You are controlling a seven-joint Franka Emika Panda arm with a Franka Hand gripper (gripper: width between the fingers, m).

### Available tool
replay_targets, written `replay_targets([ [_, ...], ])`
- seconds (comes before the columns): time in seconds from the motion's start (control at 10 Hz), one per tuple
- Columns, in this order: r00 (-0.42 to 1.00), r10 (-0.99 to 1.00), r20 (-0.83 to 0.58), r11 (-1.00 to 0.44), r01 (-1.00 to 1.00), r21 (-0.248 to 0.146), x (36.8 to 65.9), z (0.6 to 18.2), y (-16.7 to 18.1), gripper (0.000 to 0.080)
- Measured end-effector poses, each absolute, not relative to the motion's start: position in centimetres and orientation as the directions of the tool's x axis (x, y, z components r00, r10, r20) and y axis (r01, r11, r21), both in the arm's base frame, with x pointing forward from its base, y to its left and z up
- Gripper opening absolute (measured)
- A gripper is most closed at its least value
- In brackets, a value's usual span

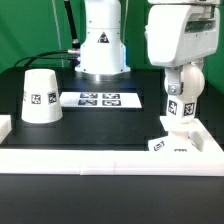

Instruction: Assemble lamp

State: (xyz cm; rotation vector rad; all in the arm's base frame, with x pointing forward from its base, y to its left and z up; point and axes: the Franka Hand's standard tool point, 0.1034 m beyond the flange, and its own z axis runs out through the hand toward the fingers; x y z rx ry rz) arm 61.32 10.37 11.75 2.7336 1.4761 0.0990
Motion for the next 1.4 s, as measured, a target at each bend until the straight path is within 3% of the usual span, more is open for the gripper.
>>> replay_targets([
  [0.2,0.448,0.894,0.021,-0.448,0.891,0.075,61.35,11.65,10.22,0.0699],
  [0.4,0.448,0.894,0.021,-0.448,0.891,0.075,61.36,11.64,10.11,0.0699],
  [0.5,0.448,0.894,0.021,-0.448,0.891,0.075,61.36,11.64,10.1,0.061],
  [0.6,0.448,0.894,0.021,-0.448,0.891,0.075,61.36,11.64,10.09,0.0577],
  [0.9,0.477,0.878,0.024,-0.478,0.875,0.074,61.36,11.64,10.07,0.0577],
  [1.4,0.812,0.579,0.067,-0.815,0.576,0.058,61.42,11.56,10.04,0.0579],
])
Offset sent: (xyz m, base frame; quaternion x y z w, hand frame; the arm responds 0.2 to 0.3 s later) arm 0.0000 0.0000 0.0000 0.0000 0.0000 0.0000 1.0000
